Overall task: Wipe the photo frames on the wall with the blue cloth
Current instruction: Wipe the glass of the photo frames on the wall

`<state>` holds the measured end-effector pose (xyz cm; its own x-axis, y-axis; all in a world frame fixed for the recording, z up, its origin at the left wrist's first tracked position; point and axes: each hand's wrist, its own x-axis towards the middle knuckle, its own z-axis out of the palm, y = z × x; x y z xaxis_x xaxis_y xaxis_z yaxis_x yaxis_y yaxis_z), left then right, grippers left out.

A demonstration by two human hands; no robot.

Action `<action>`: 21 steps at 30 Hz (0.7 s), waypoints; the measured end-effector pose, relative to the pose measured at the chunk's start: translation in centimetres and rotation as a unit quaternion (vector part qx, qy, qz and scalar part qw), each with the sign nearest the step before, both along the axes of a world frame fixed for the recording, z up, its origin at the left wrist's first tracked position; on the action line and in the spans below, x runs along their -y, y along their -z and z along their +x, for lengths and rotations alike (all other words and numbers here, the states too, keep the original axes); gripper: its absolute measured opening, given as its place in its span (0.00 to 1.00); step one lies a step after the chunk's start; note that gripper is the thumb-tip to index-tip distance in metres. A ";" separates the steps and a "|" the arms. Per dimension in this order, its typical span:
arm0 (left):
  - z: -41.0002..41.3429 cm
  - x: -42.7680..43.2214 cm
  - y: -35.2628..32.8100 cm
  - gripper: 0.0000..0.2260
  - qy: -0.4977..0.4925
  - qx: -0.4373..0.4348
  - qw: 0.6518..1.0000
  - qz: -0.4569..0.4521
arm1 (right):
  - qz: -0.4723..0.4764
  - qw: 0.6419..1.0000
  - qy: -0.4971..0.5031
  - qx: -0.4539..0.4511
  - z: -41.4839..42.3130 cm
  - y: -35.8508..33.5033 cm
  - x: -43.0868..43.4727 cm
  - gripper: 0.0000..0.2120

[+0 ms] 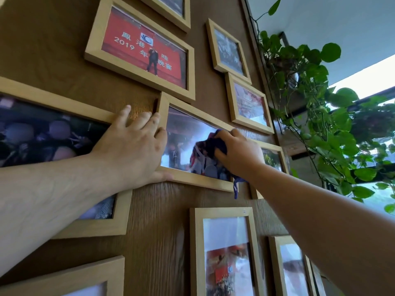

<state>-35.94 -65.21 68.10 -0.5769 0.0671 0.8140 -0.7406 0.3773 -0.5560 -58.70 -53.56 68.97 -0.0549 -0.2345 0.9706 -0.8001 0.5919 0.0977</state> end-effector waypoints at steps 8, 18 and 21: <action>0.0 -0.5 0.1 0.44 -0.012 0.000 1.000 0.003 | 0.067 0.980 -0.106 -0.152 6.1 -0.4 3.3 0.21; -0.1 -0.2 0.1 0.46 0.007 -0.001 1.000 -0.003 | 0.098 0.992 0.075 -0.022 -1.4 2.6 -2.0 0.20; 0.0 0.1 0.2 0.47 0.013 -0.007 1.000 -0.001 | 0.103 0.993 0.060 -0.010 -0.9 3.1 -1.8 0.19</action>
<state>-35.95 -65.28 67.92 -0.5642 0.0835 0.8214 -0.7380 0.3951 -0.5471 -59.56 -51.81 65.91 -0.0756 -0.4205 0.9041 -0.7213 0.6492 0.2416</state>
